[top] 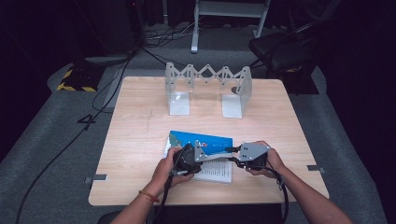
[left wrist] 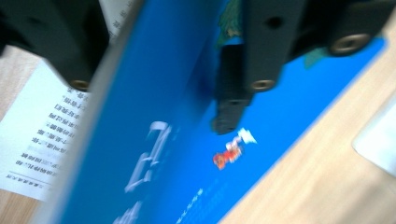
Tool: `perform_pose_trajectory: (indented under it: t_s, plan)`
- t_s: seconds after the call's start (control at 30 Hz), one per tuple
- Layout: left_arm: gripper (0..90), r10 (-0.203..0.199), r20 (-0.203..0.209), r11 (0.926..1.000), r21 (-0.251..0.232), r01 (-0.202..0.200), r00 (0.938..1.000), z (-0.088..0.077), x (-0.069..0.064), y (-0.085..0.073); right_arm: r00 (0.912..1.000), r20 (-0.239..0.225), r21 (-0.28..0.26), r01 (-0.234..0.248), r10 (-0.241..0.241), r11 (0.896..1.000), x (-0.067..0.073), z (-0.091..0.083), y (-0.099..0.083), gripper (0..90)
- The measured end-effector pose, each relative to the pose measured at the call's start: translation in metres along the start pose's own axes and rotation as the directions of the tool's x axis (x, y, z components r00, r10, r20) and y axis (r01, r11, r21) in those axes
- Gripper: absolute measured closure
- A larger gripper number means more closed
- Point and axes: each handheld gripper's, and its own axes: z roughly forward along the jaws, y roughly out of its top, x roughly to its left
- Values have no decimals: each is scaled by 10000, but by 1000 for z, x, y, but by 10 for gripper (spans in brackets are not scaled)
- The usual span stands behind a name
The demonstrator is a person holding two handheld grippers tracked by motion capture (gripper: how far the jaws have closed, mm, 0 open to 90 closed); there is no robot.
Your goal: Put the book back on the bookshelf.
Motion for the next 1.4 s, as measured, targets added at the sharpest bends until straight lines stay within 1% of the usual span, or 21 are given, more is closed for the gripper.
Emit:
perform_pose_trajectory:
  t_s: [0.13, 0.2, 0.3, 0.33, 0.43, 0.5, 0.6, 0.63, 0.83, 0.9, 0.97, 1.0, 1.07, 1.13, 1.17, 1.23, 1.27, 1.3, 1.33, 1.37, 1.4]
  plan:
    - [706, -23, -127, 9985, -555, 16, 9999, -2, 1, -5, 9997, 229, -235, -122, 127, 9996, -1, -2, 2, 646]
    - [722, -106, -56, 9971, -760, 102, 9999, -5, 4, -7, 9955, 168, -1095, -907, 931, 9898, -8, -9, -2, 589]
    - [730, -416, 118, 9922, -1175, 427, 9991, -11, 11, -12, 9794, 377, -1315, -1919, 1983, 9726, -24, -15, -18, 487]
    - [732, -483, 104, 9898, -1338, 492, 9988, -13, 11, -13, 9700, 421, -1115, -2335, 2393, 9660, -31, -14, -29, 479]
    - [732, -661, 265, 9846, -1603, 695, 9975, -19, 16, -17, 9600, 655, -463, -2697, 2723, 9618, -40, -9, -48, 463]
    - [735, -948, 379, 9775, -1857, 1002, 9948, -23, 19, -19, 9418, 617, 228, -3323, 3304, 9429, -48, 2, -69, 454]
    - [736, -1054, 432, 9707, -2123, 1122, 9935, -28, 23, -21, 9268, 625, 672, -3741, 3703, 9249, -53, 16, -86, 439]
    - [736, -1073, 445, 9685, -2209, 1145, 9932, -29, 24, -22, 9225, 566, 611, -3848, 3817, 9210, -53, 19, -87, 439]
    - [736, -979, 622, 9647, -2394, 1101, 9932, -28, 23, -21, 9212, -227, 407, -3873, 3884, 9210, -44, 35, -76, 442]
    - [735, -1085, 798, 9560, -2648, 1260, 9909, -31, 25, -20, 9238, -215, 310, -3815, 3822, 9238, -43, 35, -74, 465]
    - [736, -1067, 838, 9518, -2797, 1261, 9908, -32, 25, -19, 9015, -641, 10, -4288, 4280, 9034, -48, 32, -79, 463]
    - [737, -989, 840, 9498, -2891, 1193, 9915, -32, 25, -18, 8977, -698, -120, -4368, 4350, 8995, -48, 31, -80, 466]
    - [738, -956, 940, 9470, -2981, 1196, 9910, -30, 25, -14, 9025, -657, -251, -4280, 4257, 9034, -50, 26, -78, 486]
    - [738, -909, 1061, 9413, -3154, 1202, 9902, -29, 26, -12, 9035, -554, -558, -4277, 4249, 9022, -51, 19, -77, 528]
    - [738, -1012, 1246, 9326, -3335, 1377, 9870, -28, 26, -11, 8993, -627, -768, -4368, 4329, 8963, -52, 15, -77, 528]
    - [738, -1106, 1439, 9202, -3591, 1560, 9834, -29, 28, -9, 9057, -526, -1128, -4240, 4207, 8986, -55, 5, -73, 528]
    - [737, -1106, 1439, 9202, -3591, 1560, 9834, -29, 28, -9, 9032, -494, -1289, -4291, 4264, 8940, -57, -1, -71, 528]
    - [735, -1170, 1677, 9056, -3866, 1745, 9789, -29, 29, -7, 8996, -429, -1752, -4350, 4346, 8832, -60, -10, -67, 528]
    - [733, -1369, 2174, 8874, -4067, 2172, 9664, -28, 30, -6, 8971, -421, -1969, -4389, 4397, 8767, -62, -16, -64, 528]
    - [726, -1489, 2559, 8814, -4035, 2455, 9552, -26, 30, -6, 8982, -433, -2118, -4362, 4375, 8746, -62, -20, -61, 528]
    - [720, -1489, 2559, 8814, -4035, 2455, 9552, -26, 30, -6, 8982, -433, -2118, -4362, 4375, 8746, -62, -20, -61, 528]
